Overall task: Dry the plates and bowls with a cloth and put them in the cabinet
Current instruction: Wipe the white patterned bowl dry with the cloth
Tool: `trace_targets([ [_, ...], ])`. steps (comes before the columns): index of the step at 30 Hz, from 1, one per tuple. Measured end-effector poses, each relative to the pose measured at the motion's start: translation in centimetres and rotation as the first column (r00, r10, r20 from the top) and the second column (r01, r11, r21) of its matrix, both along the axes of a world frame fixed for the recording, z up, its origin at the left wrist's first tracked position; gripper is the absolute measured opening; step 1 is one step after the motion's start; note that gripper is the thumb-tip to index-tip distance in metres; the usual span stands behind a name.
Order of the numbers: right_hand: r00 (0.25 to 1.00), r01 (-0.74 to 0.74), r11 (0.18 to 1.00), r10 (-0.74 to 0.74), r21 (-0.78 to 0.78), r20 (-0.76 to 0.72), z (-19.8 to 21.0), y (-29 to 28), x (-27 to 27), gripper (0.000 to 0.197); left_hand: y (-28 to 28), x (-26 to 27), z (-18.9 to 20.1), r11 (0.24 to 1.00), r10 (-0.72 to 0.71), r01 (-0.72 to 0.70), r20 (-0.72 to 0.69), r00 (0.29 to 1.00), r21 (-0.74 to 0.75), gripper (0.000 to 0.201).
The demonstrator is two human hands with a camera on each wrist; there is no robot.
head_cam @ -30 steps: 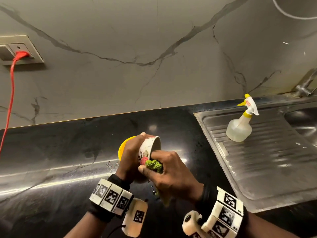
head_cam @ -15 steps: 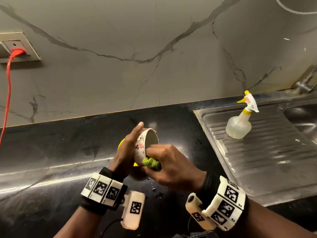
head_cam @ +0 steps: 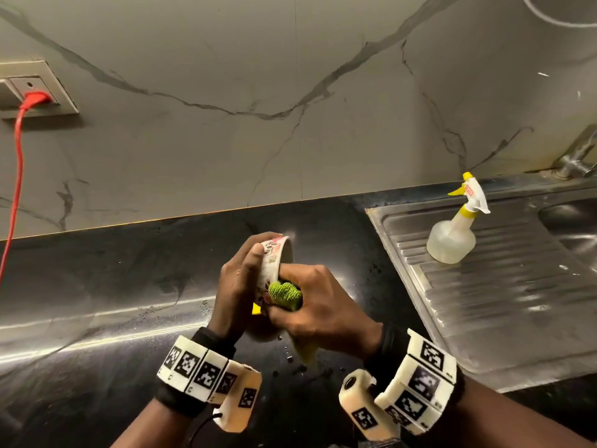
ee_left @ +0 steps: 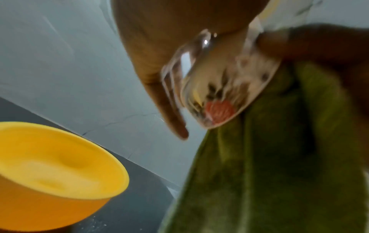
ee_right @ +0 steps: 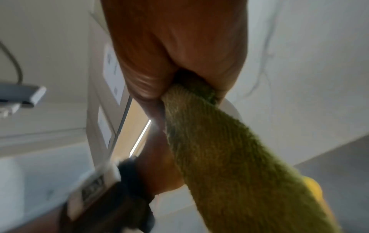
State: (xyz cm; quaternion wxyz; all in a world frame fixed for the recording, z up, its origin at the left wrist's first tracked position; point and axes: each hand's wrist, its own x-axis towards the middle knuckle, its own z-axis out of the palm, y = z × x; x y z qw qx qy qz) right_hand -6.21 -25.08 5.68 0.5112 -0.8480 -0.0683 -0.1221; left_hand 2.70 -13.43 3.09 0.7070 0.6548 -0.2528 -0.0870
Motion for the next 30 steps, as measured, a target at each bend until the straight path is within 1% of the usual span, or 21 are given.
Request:
trace_targets([
  [1,0.999,0.0,0.998,0.003,-0.066,0.037,-0.4,0.0,0.0,0.012,-0.1,0.1,0.2,1.0,-0.008,0.012,-0.182,0.983,0.023,0.053],
  [2,0.998,-0.01,0.991,0.017,-0.134,0.055,-0.8,0.1,0.0,0.012,-0.3,0.3,0.3,0.998,-0.04,0.053,-0.387,0.921,0.023,0.058],
  [3,0.997,-0.025,0.983,0.037,-0.184,0.063,-1.3,0.3,0.0,0.013,-0.3,0.4,0.4,0.995,-0.072,0.097,-0.517,0.853,0.022,0.063],
  [4,0.997,-0.037,0.979,0.05,-0.201,0.058,-1.5,0.7,-0.1,0.014,-0.3,0.5,0.2,0.992,-0.085,0.124,-0.57,0.817,0.03,0.066],
  [5,0.998,-0.04,0.983,0.047,-0.18,0.039,-1.7,1.0,-0.2,0.014,-0.3,0.6,0.0,0.992,-0.08,0.123,-0.566,0.821,0.039,0.066],
  [7,0.999,-0.013,0.999,0.011,-0.049,-0.041,-1.5,1.1,-0.3,0.016,-0.1,0.4,-0.3,0.998,-0.059,0.064,-0.449,0.892,-0.004,0.063],
  [8,0.995,-0.006,1.0,0.008,0.021,-0.103,-1.2,1.0,-0.3,0.02,-0.1,0.2,-0.6,0.999,-0.044,0.039,-0.344,0.938,-0.022,0.066],
  [10,0.979,-0.028,0.989,0.057,0.146,-0.197,-0.9,0.5,-0.2,0.032,0.2,0.0,-1.0,1.0,-0.009,0.009,-0.083,0.996,-0.006,0.056],
  [12,0.957,-0.049,0.951,0.132,0.305,-0.257,-0.7,0.1,-0.2,0.045,0.5,-0.2,-1.1,1.0,0.009,-0.01,0.092,0.996,0.006,0.045],
  [14,0.944,-0.038,0.898,0.176,0.439,-0.278,-0.5,-0.1,-0.4,0.045,0.4,-0.3,-1.1,1.0,0.012,-0.009,0.16,0.987,-0.023,0.043],
  [15,0.945,-0.033,0.892,0.175,0.452,-0.276,-0.5,-0.1,-0.3,0.043,0.3,-0.4,-1.0,0.999,0.0,0.008,0.185,0.983,-0.044,0.043],
  [16,0.954,-0.029,0.91,0.149,0.414,-0.261,-0.3,-0.1,-0.3,0.041,0.3,-0.5,-0.9,0.999,-0.008,0.018,0.201,0.98,-0.05,0.042],
  [18,0.979,-0.019,0.971,0.066,0.239,-0.191,-0.1,-0.1,-0.2,0.033,0.3,-0.4,-0.8,0.998,-0.035,0.042,0.185,0.982,-0.036,0.042],
  [20,0.996,-0.019,0.997,0.025,0.078,-0.084,0.2,-0.2,-0.1,0.023,0.3,0.1,-0.5,0.997,-0.083,0.083,0.078,0.994,0.007,0.043],
  [22,0.999,-0.035,0.996,0.037,-0.079,0.021,0.0,-0.2,0.0,0.018,0.4,0.7,0.2,0.99,-0.137,0.142,-0.191,0.972,0.012,0.043],
  [23,0.997,-0.046,0.984,0.056,-0.173,0.055,-0.2,-0.1,0.0,0.018,0.3,1.0,0.4,0.985,-0.159,0.172,-0.337,0.928,0.006,0.042],
  [24,0.995,-0.063,0.968,0.081,-0.242,0.066,-0.6,0.2,-0.1,0.02,0.3,1.2,0.6,0.982,-0.168,0.19,-0.433,0.885,0.007,0.042],
  [25,0.994,-0.074,0.961,0.094,-0.266,0.061,-1.0,0.6,-0.1,0.021,0.3,1.4,0.5,0.983,-0.155,0.183,-0.471,0.868,0.015,0.043],
  [27,0.998,-0.055,0.984,0.057,-0.17,0.008,-1.2,1.2,-0.2,0.026,0.2,1.3,0.1,0.993,-0.113,0.116,-0.424,0.899,-0.019,0.044],
  [29,0.993,-0.02,1.0,0.022,0.018,-0.119,-1.0,1.3,-0.1,0.037,0.3,1.2,-0.6,0.997,-0.068,0.054,-0.283,0.957,-0.056,0.045],
  [30,0.983,-0.024,0.991,0.047,0.13,-0.177,-1.0,1.1,0.0,0.041,0.4,1.0,-1.0,0.997,-0.056,0.046,-0.194,0.979,-0.056,0.048],
])
